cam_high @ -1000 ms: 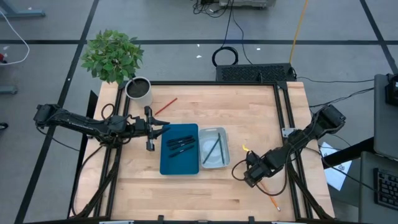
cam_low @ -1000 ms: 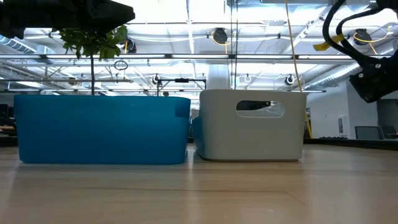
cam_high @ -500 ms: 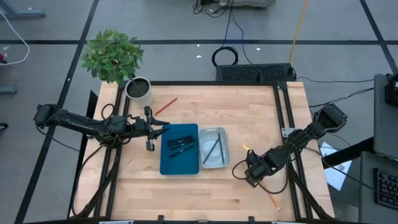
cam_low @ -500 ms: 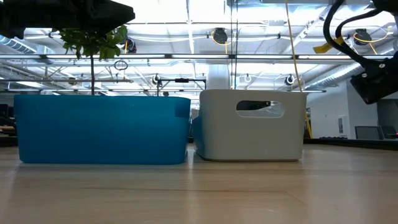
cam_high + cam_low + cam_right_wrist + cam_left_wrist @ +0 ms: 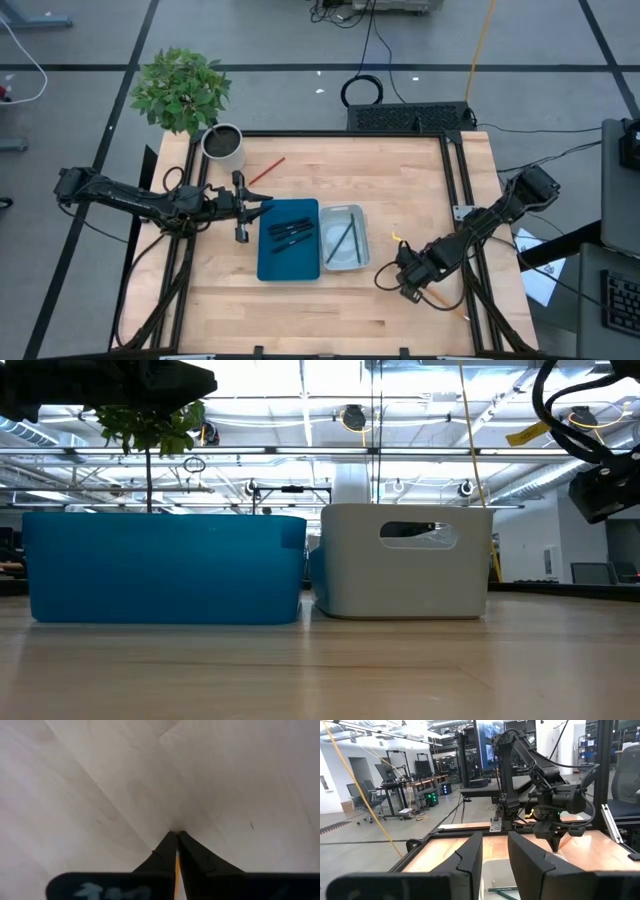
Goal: Sort pens & pencils
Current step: Put the orange pencil into the white bin
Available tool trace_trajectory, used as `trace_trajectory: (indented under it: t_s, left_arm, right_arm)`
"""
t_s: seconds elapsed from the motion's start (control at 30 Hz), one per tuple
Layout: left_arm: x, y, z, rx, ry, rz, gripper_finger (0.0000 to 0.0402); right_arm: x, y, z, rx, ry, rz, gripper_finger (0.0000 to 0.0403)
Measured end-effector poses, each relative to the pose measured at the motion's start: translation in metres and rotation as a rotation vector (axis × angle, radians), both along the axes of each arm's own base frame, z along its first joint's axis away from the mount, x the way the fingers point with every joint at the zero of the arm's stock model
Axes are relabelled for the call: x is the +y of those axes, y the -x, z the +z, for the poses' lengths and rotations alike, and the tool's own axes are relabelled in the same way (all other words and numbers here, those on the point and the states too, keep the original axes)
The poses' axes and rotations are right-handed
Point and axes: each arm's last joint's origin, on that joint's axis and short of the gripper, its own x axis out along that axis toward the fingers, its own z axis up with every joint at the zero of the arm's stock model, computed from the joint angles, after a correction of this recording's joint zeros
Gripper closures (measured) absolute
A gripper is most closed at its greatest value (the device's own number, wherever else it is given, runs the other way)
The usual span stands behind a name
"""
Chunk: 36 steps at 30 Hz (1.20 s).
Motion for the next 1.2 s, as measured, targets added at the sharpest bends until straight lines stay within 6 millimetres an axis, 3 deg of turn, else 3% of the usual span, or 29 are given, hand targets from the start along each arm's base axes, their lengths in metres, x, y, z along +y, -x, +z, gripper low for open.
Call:
trace_trajectory:
  t_s: [0.43, 0.83, 1.2]
  left_arm:
    - [0.0, 0.0, 0.0, -0.001, -0.002, 0.0, 0.0304]
    - [0.0, 0.0, 0.0, -0.003, -0.006, 0.001, 0.0304]
    - [0.0, 0.0, 0.002, -0.015, -0.004, 0.0, 0.0304]
  right_arm:
    - [-0.016, 0.006, 0.044, -0.321, 0.089, 0.089, 0.0403]
    - [-0.065, 0.009, 0.115, -0.873, 0.276, 0.239, 0.0403]
    - [-0.103, 0.003, 0.167, -1.314, 0.62, 0.428, 0.0403]
